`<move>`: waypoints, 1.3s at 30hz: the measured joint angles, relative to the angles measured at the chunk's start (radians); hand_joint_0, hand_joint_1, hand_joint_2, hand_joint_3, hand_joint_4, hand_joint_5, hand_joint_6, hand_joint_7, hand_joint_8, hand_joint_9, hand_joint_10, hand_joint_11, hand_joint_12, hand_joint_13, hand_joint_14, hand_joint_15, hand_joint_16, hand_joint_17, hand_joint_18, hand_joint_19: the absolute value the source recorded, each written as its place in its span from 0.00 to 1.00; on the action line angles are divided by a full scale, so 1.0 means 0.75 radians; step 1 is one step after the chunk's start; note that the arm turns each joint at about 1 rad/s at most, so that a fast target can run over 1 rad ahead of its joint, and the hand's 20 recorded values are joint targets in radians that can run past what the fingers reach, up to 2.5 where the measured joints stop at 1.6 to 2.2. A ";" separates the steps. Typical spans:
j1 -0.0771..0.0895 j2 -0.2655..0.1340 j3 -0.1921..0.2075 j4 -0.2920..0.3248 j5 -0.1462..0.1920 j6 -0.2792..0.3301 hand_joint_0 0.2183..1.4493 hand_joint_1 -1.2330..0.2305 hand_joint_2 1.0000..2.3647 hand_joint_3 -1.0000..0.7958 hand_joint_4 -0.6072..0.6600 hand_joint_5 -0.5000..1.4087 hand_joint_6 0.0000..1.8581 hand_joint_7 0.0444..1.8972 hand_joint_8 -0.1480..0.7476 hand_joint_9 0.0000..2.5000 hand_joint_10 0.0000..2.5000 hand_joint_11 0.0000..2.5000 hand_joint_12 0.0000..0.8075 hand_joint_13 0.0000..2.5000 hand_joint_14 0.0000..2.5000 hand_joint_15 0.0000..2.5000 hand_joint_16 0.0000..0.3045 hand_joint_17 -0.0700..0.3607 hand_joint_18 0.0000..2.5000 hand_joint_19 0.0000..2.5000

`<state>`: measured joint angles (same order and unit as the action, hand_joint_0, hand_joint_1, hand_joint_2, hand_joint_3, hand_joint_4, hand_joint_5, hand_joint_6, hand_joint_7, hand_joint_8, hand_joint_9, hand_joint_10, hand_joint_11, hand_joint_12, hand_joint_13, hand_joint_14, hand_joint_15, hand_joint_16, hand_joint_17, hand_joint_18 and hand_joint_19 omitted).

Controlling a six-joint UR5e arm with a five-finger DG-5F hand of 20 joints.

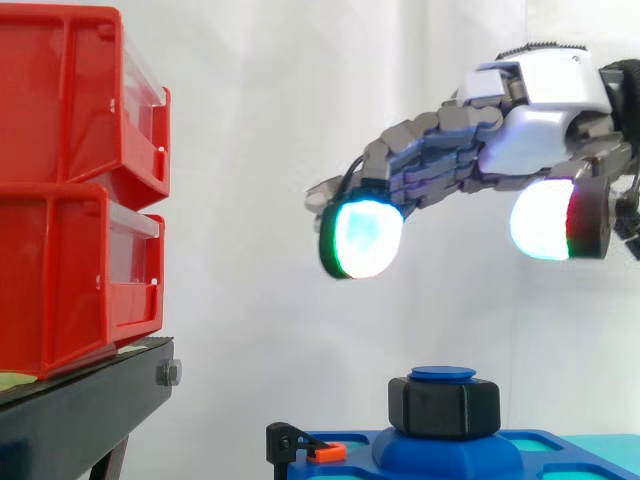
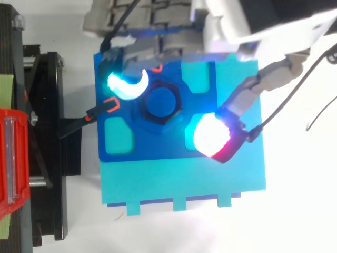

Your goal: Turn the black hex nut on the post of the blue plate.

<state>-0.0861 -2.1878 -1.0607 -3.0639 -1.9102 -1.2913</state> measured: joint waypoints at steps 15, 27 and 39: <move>0.036 0.359 -0.522 0.379 0.385 0.410 0.10 0.41 0.00 0.28 0.70 0.13 0.27 0.42 0.50 0.06 0.00 0.00 0.55 0.09 0.00 0.04 0.22 0.51 0.12 0.14; 0.085 0.366 -0.727 0.131 0.436 0.828 0.11 0.43 0.00 0.28 0.70 0.13 0.27 0.42 0.50 0.08 0.00 0.00 0.54 0.09 0.00 0.04 0.21 0.50 0.13 0.14; 0.088 0.366 -0.729 0.120 0.436 1.190 0.12 0.45 0.00 0.28 0.71 0.13 0.27 0.42 0.52 0.10 0.00 0.01 0.54 0.10 0.00 0.04 0.21 0.50 0.13 0.14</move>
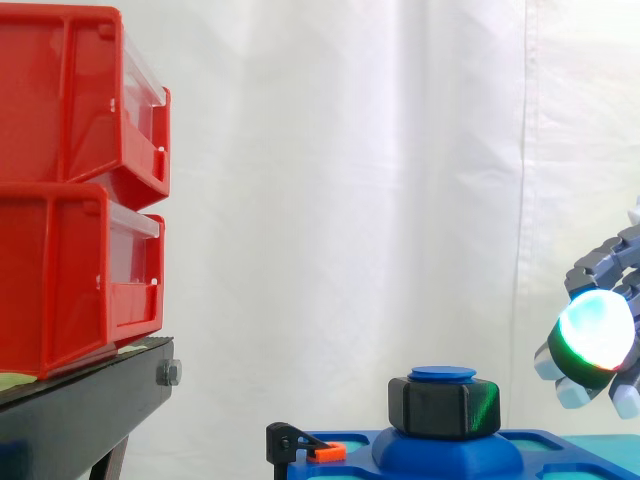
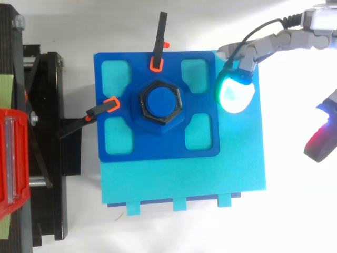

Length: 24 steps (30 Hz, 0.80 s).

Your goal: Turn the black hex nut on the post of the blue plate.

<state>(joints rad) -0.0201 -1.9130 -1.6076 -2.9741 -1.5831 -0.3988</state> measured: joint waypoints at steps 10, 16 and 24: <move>0.000 0.000 0.000 0.001 0.000 0.022 0.12 0.46 0.00 0.28 0.72 0.14 0.27 0.42 0.53 0.12 0.00 0.01 0.53 0.11 0.00 0.04 0.21 0.50 0.14 0.13; 0.000 0.000 0.000 0.002 0.000 0.022 0.13 0.46 0.00 0.28 0.73 0.14 0.27 0.42 0.52 0.12 0.00 0.01 0.52 0.11 0.00 0.04 0.21 0.49 0.13 0.13; 0.000 0.000 0.000 0.002 0.000 0.022 0.14 0.46 0.00 0.28 0.73 0.14 0.27 0.43 0.52 0.13 0.00 0.02 0.52 0.11 0.00 0.04 0.20 0.49 0.13 0.13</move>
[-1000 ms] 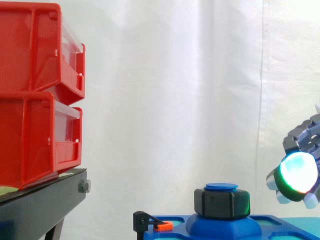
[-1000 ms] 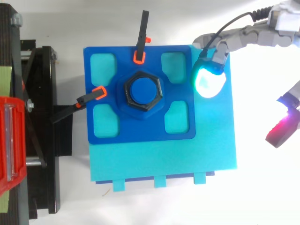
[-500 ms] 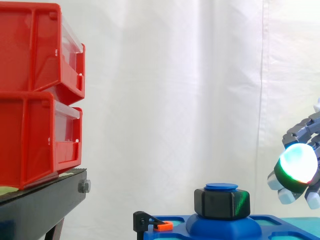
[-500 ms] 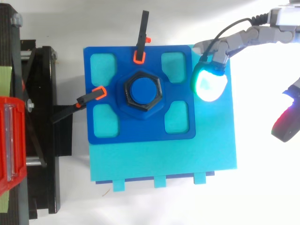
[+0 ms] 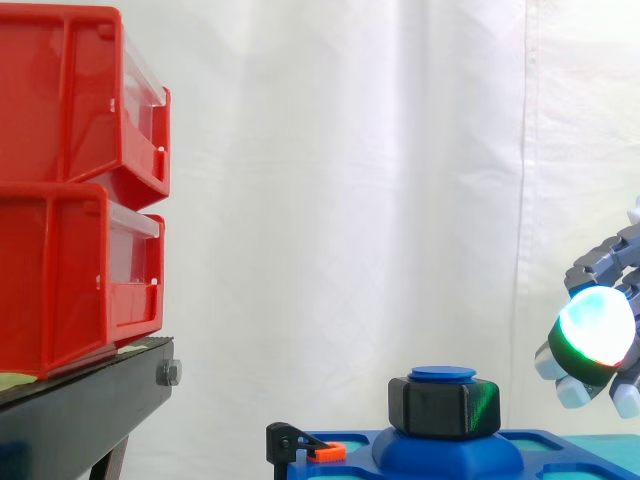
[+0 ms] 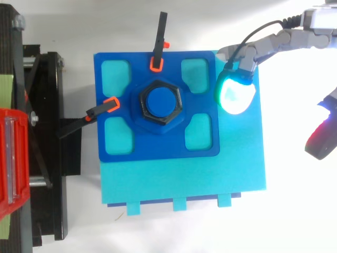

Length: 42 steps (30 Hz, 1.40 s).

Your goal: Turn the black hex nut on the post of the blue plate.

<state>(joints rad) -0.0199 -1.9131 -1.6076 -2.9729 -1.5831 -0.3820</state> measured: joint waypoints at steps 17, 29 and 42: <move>0.000 0.000 0.000 0.000 0.000 0.000 0.16 0.45 0.00 0.28 0.72 0.14 0.27 0.42 0.51 0.13 0.00 0.02 0.50 0.11 0.00 0.04 0.20 0.47 0.12 0.13; 0.000 0.000 0.000 0.000 0.000 0.000 0.17 0.44 0.00 0.28 0.71 0.14 0.27 0.42 0.50 0.13 0.00 0.02 0.49 0.11 0.00 0.04 0.19 0.47 0.12 0.13; 0.000 0.000 0.000 0.000 0.000 0.000 0.18 0.45 0.00 0.28 0.71 0.14 0.27 0.42 0.50 0.13 0.00 0.01 0.49 0.11 0.00 0.04 0.19 0.46 0.12 0.14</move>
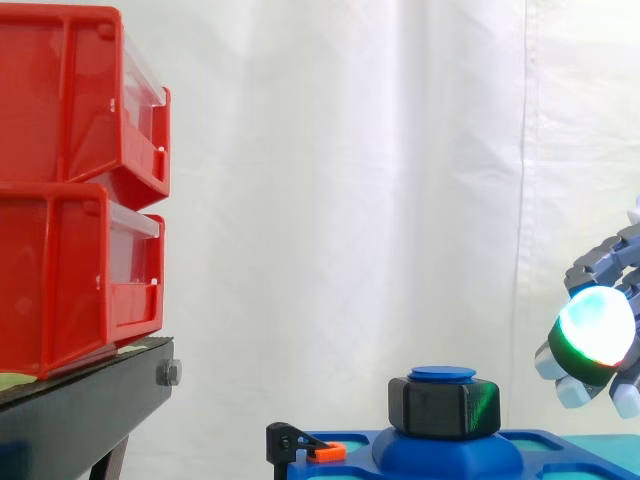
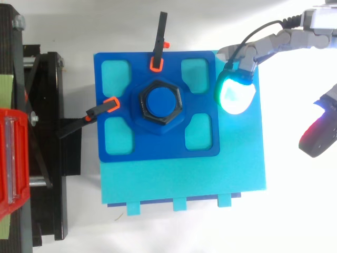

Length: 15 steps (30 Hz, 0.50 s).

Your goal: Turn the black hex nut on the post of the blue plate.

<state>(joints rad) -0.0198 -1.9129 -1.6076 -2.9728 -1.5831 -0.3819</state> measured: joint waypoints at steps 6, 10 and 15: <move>0.000 0.000 0.000 0.000 0.000 0.000 0.18 0.45 0.00 0.28 0.71 0.14 0.27 0.42 0.49 0.13 0.00 0.01 0.49 0.11 0.00 0.04 0.19 0.46 0.12 0.14; 0.000 0.000 0.000 0.000 0.000 0.000 0.19 0.45 0.00 0.28 0.71 0.14 0.27 0.42 0.49 0.13 0.00 0.01 0.48 0.11 0.00 0.04 0.18 0.46 0.12 0.14; 0.000 0.000 0.000 0.000 0.000 0.000 0.19 0.46 0.00 0.28 0.71 0.14 0.27 0.42 0.49 0.13 0.00 0.01 0.48 0.11 0.00 0.04 0.18 0.45 0.12 0.14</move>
<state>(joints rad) -0.0198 -1.9130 -1.6076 -2.9729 -1.5831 -0.3820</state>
